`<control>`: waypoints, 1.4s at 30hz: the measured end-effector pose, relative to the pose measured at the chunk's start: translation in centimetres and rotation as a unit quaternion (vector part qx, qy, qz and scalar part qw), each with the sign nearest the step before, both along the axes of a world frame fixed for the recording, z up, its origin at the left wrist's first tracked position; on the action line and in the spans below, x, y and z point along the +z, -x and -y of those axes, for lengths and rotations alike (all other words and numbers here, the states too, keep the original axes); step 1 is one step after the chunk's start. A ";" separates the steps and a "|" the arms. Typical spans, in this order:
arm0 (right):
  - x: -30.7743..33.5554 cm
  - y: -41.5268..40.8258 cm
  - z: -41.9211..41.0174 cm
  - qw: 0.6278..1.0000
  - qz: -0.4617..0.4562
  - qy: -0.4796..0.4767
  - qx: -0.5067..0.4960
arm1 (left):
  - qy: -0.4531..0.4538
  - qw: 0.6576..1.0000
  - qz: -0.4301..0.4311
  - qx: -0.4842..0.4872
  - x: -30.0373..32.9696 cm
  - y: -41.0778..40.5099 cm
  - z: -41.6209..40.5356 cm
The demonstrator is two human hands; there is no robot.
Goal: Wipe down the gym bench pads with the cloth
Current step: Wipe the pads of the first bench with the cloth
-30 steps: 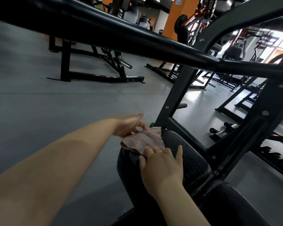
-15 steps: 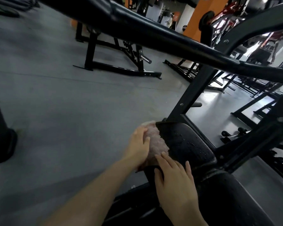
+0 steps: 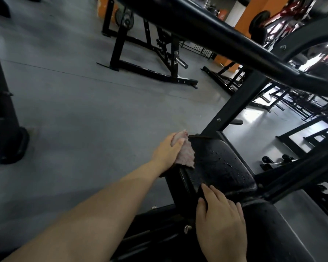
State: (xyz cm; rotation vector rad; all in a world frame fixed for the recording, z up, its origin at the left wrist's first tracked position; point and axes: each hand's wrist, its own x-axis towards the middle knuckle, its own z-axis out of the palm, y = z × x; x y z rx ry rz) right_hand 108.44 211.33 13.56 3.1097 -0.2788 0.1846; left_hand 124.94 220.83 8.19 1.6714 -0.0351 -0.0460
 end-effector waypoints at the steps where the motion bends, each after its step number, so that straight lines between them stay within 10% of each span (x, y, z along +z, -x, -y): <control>1: 0.0 0.0 -0.1 1.000 0.005 -0.023 -0.008 | 0.011 1.000 0.007 0.024 -0.3 0.5 0.2; 42: 1.0 5.8 2.7 0.997 -0.028 -0.030 -0.058 | 0.084 0.993 -0.082 0.019 -1.6 15.4 5.7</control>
